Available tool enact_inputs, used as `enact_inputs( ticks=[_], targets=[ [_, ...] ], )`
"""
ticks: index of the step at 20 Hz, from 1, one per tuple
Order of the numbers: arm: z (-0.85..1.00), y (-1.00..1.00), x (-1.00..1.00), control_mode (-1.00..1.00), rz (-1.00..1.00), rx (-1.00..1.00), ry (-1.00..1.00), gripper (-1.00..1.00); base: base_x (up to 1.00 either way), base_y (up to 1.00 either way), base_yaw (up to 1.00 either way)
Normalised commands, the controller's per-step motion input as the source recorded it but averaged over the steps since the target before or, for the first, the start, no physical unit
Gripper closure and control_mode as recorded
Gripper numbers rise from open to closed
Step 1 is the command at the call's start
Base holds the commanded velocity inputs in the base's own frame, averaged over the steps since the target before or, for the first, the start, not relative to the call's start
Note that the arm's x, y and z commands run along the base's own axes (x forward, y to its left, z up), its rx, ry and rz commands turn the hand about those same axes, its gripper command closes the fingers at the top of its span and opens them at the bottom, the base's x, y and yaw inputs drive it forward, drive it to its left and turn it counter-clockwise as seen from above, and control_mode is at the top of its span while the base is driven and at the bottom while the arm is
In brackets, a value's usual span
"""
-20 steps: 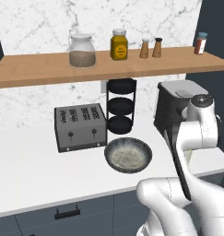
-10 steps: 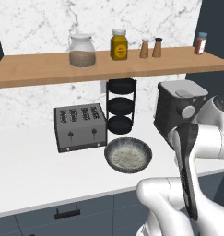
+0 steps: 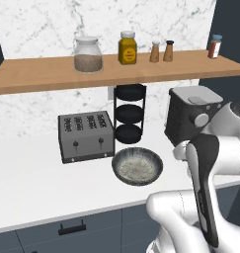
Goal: Grab a lemon wedge from the fridge and one ice cube from the ice bowl, and put them in the glass of lemonade.
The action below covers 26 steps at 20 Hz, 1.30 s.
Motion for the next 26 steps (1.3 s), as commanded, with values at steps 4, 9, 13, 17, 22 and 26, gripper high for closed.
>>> enact_inputs(
  ticks=[4, 9, 13, 17, 22, 26],
  targets=[
    [-0.09, 0.24, -0.17, -1.0, 0.13, 0.0, -0.06, -1.0, 0.0, 0.0, 0.0],
    [-0.03, 0.04, -0.04, 1.0, 0.02, 0.0, 0.0, -1.0, -0.48, 0.05, 0.01],
    [0.0, 0.0, 0.0, 1.0, 0.0, 0.0, 0.0, -1.0, -0.73, -0.48, -0.05],
    [0.0, 0.0, 0.0, 1.0, 0.0, 0.0, 0.0, -1.0, -0.54, -0.99, -0.03],
    [0.0, 0.0, 0.0, 1.0, 0.0, 0.0, 0.0, -1.0, -0.35, -1.0, -0.01],
    [0.0, 0.0, 0.0, 1.0, 0.0, 0.0, 0.0, -1.0, -0.4, -0.84, 0.0]
  ],
)
